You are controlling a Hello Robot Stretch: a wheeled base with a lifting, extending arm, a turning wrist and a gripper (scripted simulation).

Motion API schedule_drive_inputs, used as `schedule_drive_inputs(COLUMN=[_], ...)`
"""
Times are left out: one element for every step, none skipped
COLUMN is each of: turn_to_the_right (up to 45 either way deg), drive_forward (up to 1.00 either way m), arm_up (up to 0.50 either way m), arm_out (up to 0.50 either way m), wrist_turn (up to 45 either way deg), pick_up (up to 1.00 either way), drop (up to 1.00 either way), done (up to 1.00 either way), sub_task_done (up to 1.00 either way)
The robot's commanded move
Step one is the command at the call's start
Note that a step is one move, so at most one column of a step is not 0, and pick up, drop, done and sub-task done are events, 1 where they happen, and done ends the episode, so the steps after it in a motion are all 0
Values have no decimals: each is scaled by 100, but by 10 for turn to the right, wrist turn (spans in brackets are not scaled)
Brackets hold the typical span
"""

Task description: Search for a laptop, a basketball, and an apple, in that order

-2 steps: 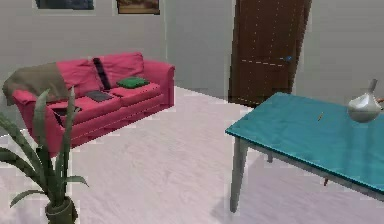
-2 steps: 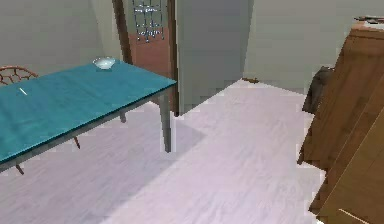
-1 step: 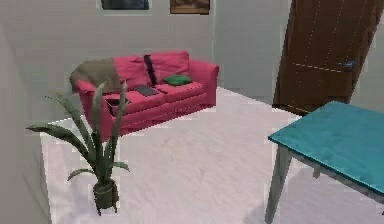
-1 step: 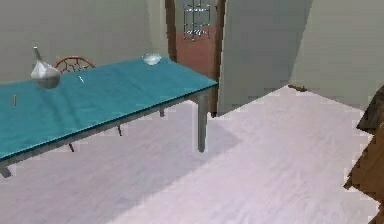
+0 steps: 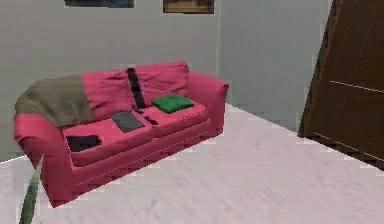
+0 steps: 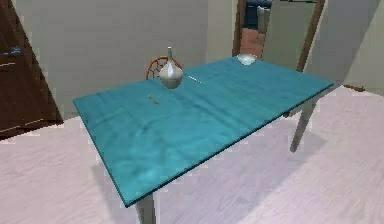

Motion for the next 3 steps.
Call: schedule_drive_inputs(turn_to_the_right=[150, 0, 360], drive_forward=[0, 35, 0], arm_up=[0, 0, 0], arm_out=[0, 0, 0], wrist_turn=[0, 0, 0], pick_up=[0, 0, 0], drop=[0, 0, 0], done=[0, 0, 0], sub_task_done=[0, 0, 0])
